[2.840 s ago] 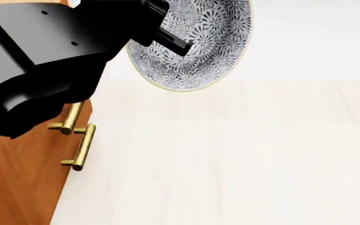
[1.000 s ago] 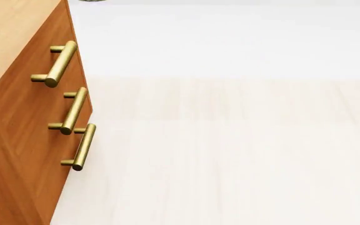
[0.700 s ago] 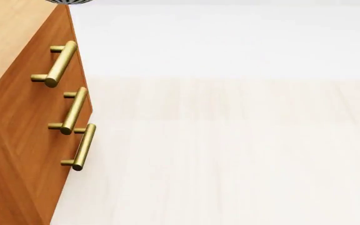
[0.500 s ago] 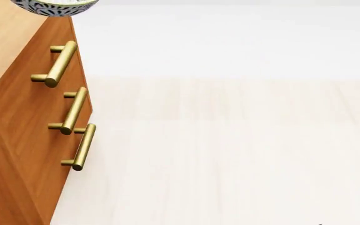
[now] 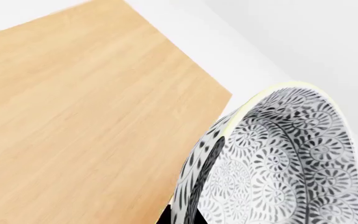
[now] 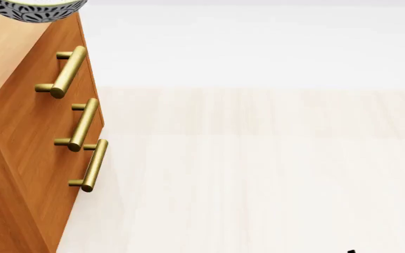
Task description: Put the bowl on top of the cabinet.
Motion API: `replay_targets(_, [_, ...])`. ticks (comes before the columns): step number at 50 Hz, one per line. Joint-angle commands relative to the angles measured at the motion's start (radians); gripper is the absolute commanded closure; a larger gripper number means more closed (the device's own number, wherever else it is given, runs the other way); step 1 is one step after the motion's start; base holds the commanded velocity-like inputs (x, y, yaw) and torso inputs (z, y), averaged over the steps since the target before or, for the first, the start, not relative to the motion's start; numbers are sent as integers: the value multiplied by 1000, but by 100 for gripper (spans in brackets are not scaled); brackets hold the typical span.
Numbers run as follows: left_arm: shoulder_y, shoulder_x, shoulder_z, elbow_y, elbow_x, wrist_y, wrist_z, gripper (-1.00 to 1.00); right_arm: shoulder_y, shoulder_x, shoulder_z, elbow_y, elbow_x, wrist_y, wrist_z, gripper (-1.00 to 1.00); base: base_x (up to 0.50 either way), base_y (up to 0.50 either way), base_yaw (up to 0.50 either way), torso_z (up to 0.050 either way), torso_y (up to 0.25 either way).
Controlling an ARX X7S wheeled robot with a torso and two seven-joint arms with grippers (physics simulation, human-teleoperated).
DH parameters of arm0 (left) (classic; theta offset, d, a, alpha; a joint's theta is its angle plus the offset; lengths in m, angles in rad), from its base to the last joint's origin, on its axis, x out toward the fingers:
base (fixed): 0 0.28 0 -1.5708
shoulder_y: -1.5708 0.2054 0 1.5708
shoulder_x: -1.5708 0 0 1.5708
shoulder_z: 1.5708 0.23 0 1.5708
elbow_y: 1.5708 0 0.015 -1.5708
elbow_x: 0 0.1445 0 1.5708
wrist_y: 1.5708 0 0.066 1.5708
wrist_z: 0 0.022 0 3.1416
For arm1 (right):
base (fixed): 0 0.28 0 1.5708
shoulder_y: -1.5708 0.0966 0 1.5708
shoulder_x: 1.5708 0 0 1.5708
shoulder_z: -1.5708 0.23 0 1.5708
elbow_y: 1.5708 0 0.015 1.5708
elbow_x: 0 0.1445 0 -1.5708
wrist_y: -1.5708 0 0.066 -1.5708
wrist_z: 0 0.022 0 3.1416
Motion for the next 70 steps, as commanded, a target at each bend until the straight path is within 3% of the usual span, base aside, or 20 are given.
replay_targets(1, [19, -39, -62, -9, -7, 37, 36, 100, 3, -3, 1, 2, -15, 7, 6, -100, 0, 0, 0, 0, 0])
replay_targets(37, [-18, -99, -61, -9, 9, 113, 43, 100, 30, -14, -5, 18, -43, 43, 10, -100, 0, 0, 0, 0, 1])
replay_targets(70, [31, -161, -76, -8, 13, 177, 35, 100, 49, -25, -7, 31, -71, 64, 14, -100, 0, 0, 0, 0, 0])
